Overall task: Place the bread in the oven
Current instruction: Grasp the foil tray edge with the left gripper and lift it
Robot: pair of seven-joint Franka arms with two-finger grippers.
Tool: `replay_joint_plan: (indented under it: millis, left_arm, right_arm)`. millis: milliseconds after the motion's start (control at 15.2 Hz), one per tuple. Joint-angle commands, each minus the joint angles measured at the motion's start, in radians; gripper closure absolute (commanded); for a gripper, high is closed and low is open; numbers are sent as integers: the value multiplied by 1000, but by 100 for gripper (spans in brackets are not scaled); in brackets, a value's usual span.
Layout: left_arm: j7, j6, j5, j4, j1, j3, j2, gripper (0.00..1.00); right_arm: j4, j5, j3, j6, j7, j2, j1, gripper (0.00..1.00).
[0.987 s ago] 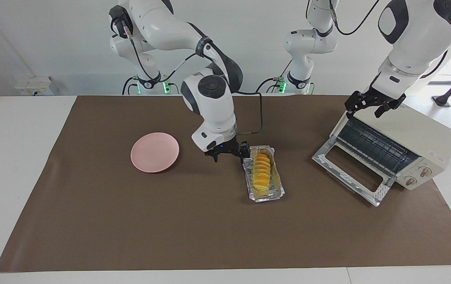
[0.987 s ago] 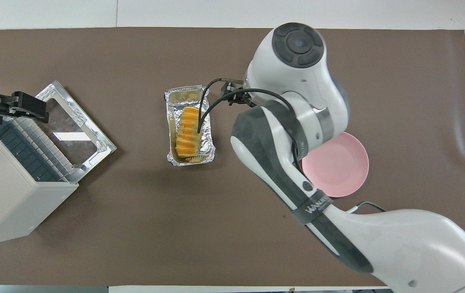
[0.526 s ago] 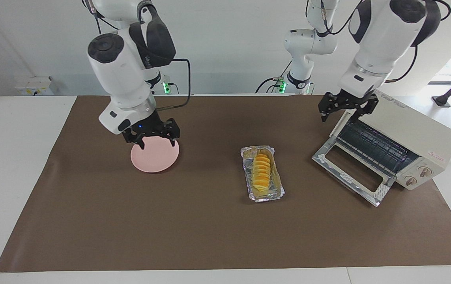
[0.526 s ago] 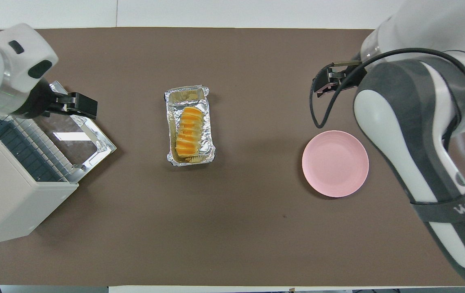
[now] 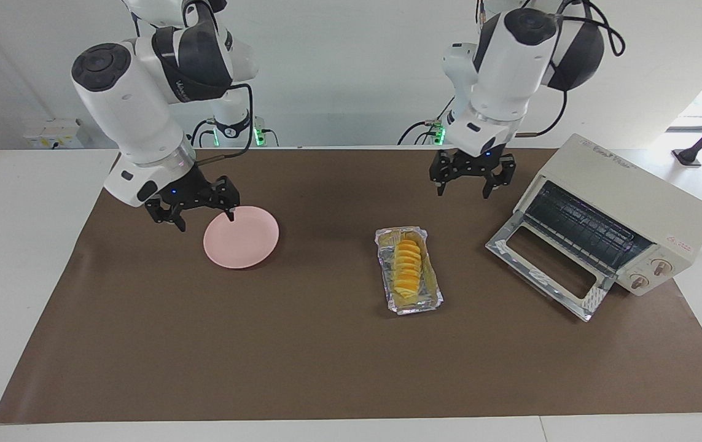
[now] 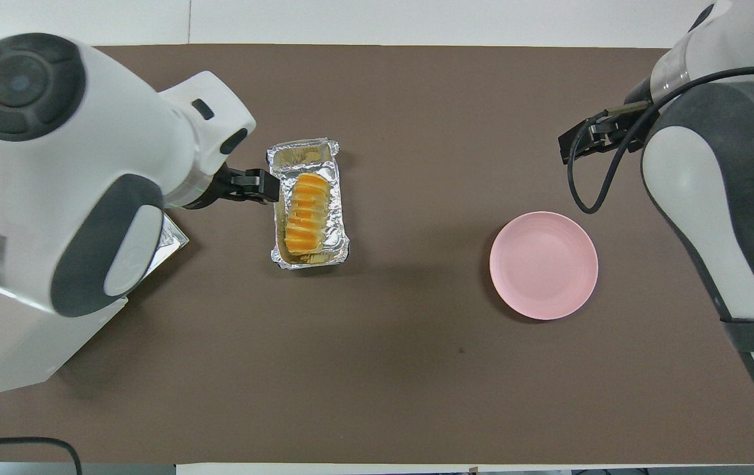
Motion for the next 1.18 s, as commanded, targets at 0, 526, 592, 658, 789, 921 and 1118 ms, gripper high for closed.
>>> replay_joint_plan:
  millis: [0, 526, 592, 658, 789, 921, 1118]
  left_arm:
    - [-79, 20, 23, 104, -58, 17, 146, 0]
    - [-217, 138, 22, 101, -130, 17, 260, 0]
    - [-222, 143, 22, 101, -131, 17, 283, 1]
    - [-224, 146, 23, 103, -133, 17, 295, 1]
    - [-224, 180, 25, 100, -138, 17, 313, 2]
    - [-224, 189, 25, 101, -138, 19, 330, 5]
    - [-222, 192, 30, 101, -138, 19, 346, 11]
  right_arm:
    - [-75, 9, 4, -18, -21, -74, -41, 0]
    - [-164, 6, 4, -59, -32, -226, -78, 0]
    - [-190, -5, 4, -55, -41, -255, -81, 0]
    - [-216, -23, 2, -53, -44, -292, -85, 0]
    - [-221, -35, 4, -62, -51, -329, -107, 0]
    - [-195, -38, 6, -61, -61, -327, -113, 0]
    - [-189, -40, 7, -59, -62, -326, -136, 0]
